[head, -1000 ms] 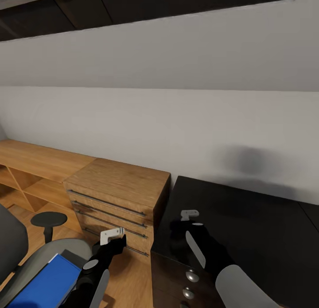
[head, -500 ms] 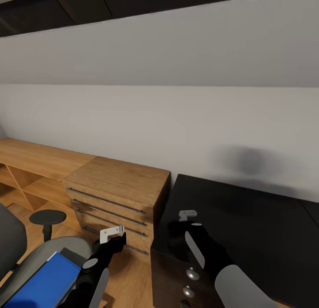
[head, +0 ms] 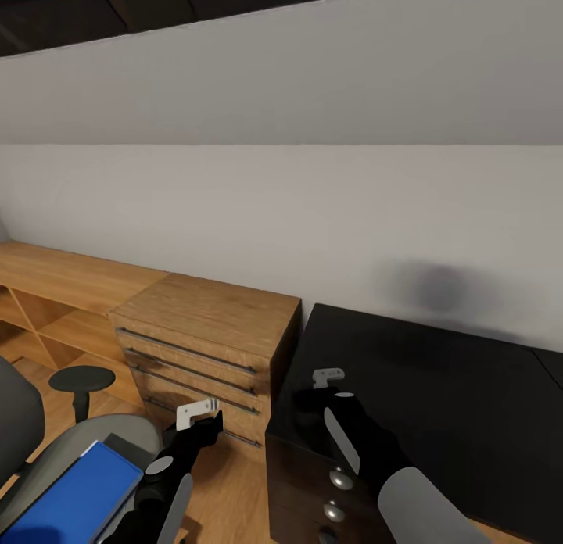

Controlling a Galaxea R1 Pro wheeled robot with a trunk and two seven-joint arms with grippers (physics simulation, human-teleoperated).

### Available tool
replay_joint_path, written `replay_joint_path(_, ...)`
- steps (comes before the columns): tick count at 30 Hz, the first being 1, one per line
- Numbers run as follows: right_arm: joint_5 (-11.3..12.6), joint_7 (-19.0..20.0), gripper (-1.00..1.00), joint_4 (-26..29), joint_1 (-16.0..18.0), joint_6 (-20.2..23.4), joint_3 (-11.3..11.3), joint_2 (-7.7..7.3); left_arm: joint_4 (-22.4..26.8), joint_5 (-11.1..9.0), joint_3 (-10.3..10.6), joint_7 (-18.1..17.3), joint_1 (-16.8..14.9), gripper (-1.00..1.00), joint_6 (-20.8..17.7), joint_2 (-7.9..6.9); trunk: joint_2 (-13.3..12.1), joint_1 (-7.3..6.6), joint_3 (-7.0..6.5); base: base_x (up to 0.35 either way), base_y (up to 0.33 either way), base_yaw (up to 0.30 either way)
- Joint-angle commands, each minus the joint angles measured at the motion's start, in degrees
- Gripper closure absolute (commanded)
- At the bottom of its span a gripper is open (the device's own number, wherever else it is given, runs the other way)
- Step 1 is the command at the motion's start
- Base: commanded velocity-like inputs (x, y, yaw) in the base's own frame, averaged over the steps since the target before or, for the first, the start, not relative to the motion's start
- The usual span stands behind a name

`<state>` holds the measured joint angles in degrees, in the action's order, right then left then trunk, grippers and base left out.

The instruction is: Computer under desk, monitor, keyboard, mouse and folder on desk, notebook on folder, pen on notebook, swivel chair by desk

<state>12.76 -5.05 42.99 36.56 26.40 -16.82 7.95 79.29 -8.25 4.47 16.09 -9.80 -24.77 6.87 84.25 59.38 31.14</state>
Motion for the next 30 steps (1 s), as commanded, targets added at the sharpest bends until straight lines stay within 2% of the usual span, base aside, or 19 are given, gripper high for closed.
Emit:
replay_joint_path(1,1.2,-0.4,1.0,-1.2,0.0,0.1,-0.3,-0.03,0.1,-0.6,0.1,0.5,0.0,-1.0,-0.2,-0.05,0.0,0.0,0.07,0.0,0.0,0.0)
replay_joint_path(21,1.2,-0.3,1.0,-1.2,0.0,0.0,-0.2,-0.05,-1.0,-0.5,0.1,0.4,0.0,-1.0,-0.4,-0.19,0.0,0.0,0.07,-0.015,0.016,0.0)
replay_joint_path(27,1.2,0.2,1.0,-1.2,0.0,0.0,-0.2,-0.1,-1.0,-0.5,0.1,0.4,0.0,-1.0,-0.4,-0.21,-2.0,-1.09,-0.83,0.0,0.0,0.0)
replay_joint_path(28,1.2,0.2,-1.0,-1.2,0.0,0.0,-0.2,-0.11,-1.0,-0.5,0.1,0.4,0.0,-1.0,-0.4,-0.21,-2.0,-1.09,-0.83,0.0,0.0,0.0)
replay_joint_path(30,1.2,0.2,-1.0,-1.1,0.0,0.0,-0.2,-0.12,-1.0,-0.5,0.1,0.4,0.0,-1.0,-0.4,-0.2,-2.0,-1.09,-0.83,0.0,0.0,0.0)
